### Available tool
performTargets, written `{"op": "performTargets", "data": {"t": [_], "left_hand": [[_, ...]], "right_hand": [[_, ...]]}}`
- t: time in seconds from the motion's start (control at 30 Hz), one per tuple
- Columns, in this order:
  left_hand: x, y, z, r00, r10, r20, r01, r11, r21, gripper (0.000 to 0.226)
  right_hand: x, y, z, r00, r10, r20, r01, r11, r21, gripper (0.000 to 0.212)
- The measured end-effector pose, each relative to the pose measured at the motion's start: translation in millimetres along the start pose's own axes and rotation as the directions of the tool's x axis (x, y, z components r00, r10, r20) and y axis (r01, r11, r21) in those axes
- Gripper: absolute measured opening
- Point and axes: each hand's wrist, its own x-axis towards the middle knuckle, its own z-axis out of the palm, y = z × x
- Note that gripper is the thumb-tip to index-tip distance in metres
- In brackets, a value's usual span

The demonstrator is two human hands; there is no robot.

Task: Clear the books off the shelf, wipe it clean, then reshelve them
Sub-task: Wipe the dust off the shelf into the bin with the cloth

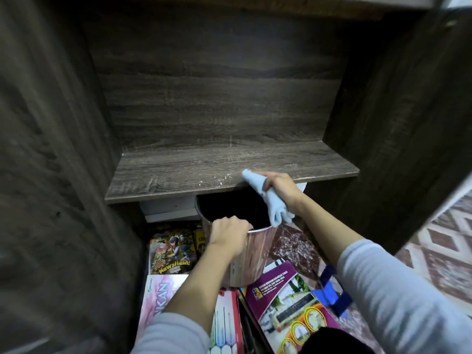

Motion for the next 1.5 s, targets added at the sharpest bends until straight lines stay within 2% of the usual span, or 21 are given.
{"op": "performTargets", "data": {"t": [0.07,0.13,0.27,0.33,0.4,0.53,0.7,0.77,0.97,1.17,1.3,1.5], "left_hand": [[-5,-2,1,1.0,-0.004,-0.002,0.004,1.0,0.014,0.03],[-9,-4,2,1.0,-0.013,0.005,0.012,1.0,0.022,0.03],[-17,-12,3,0.998,-0.046,0.03,0.046,0.999,0.021,0.027],[-18,-18,3,0.997,-0.066,0.042,0.065,0.998,0.021,0.027],[-16,-24,3,0.995,-0.082,0.051,0.081,0.996,0.021,0.028],[-15,-33,6,0.996,-0.063,0.058,0.06,0.996,0.067,0.027],[-11,-48,12,0.993,-0.085,0.083,0.08,0.995,0.052,0.025],[-9,-51,13,0.992,-0.096,0.083,0.092,0.995,0.044,0.025],[-8,-57,16,0.996,-0.072,0.057,0.067,0.994,0.081,0.026],[-13,-71,16,0.995,-0.087,0.043,0.084,0.994,0.068,0.024],[-15,-76,16,0.995,-0.083,0.048,0.078,0.993,0.085,0.024],[-18,-84,15,0.993,-0.102,0.065,0.099,0.994,0.053,0.021]], "right_hand": [[-1,-3,-1,0.998,0.01,-0.07,-0.007,0.999,0.044,0.042],[1,-6,-3,0.987,0.033,-0.156,-0.033,0.999,0.002,0.031],[17,-8,-2,0.98,0.035,-0.194,-0.045,0.998,-0.048,0.017],[29,-7,1,0.976,0.012,-0.216,-0.03,0.996,-0.082,0.017],[40,-6,5,0.975,-0.039,-0.217,-0.003,0.982,-0.19,0.027],[58,1,17,0.996,-0.044,-0.075,0.0,0.859,-0.513,0.051],[80,15,48,0.998,-0.058,0.031,0.06,0.621,-0.781,0.047],[82,16,56,0.996,-0.07,0.054,0.084,0.544,-0.835,0.046],[88,13,76,0.991,-0.068,0.118,0.136,0.473,-0.87,0.047],[84,-1,97,0.966,-0.053,0.253,0.246,0.483,-0.84,0.05],[83,-7,102,0.935,-0.064,0.35,0.321,0.578,-0.75,0.049],[72,-4,98,0.91,-0.096,0.403,0.365,0.646,-0.67,0.046]]}}
